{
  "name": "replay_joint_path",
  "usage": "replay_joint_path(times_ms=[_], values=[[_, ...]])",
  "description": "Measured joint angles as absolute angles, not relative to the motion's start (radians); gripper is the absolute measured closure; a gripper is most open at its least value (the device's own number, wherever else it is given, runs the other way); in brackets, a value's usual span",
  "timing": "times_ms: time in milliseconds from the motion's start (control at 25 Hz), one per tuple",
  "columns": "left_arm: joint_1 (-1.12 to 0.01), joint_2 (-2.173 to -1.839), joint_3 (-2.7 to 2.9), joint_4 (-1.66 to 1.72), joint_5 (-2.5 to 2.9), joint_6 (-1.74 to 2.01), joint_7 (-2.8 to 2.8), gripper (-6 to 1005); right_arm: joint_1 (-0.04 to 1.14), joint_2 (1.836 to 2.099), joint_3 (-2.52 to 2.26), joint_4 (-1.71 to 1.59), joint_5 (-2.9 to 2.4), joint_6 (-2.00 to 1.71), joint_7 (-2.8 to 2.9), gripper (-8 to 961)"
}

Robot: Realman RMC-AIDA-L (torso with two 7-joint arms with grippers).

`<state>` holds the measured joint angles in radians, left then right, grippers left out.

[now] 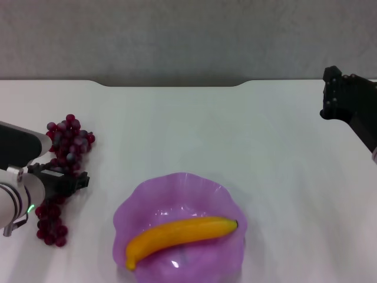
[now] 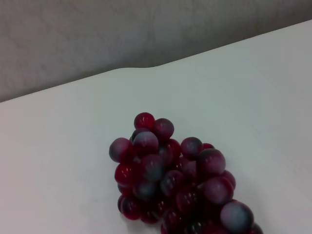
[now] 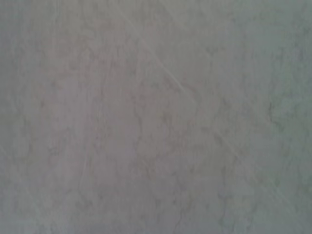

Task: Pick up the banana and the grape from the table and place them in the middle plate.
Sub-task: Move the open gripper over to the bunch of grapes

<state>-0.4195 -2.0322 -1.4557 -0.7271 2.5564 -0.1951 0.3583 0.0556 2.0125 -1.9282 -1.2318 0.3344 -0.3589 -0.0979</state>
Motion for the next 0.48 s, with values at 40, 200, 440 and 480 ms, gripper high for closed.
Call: replay_joint_path(times_ms=[40,200,440,480], values=[[-0.420,-2.032,-1.456,-0.727,2.557,-0.195,0.360,122,0.056,2.012,-1.928,-1.232,0.334,-0.359,-0.098,936],[-0.420,-2.031,-1.456,-0.727,2.557,-0.195,0.365,122,0.056,2.012,-1.928,-1.231,0.334,-0.359,-0.097,936],[-0.435,-2.031,-1.456,-0.699,2.557,-0.195,0.365,121,0.057,2.013,-1.928,-1.229,0.334,-0.359,-0.096,937],[-0.442,-2.031,-1.456,-0.688,2.557,-0.195,0.365,121,0.057,2.013,-1.928,-1.229,0.334,-0.359,-0.096,937]])
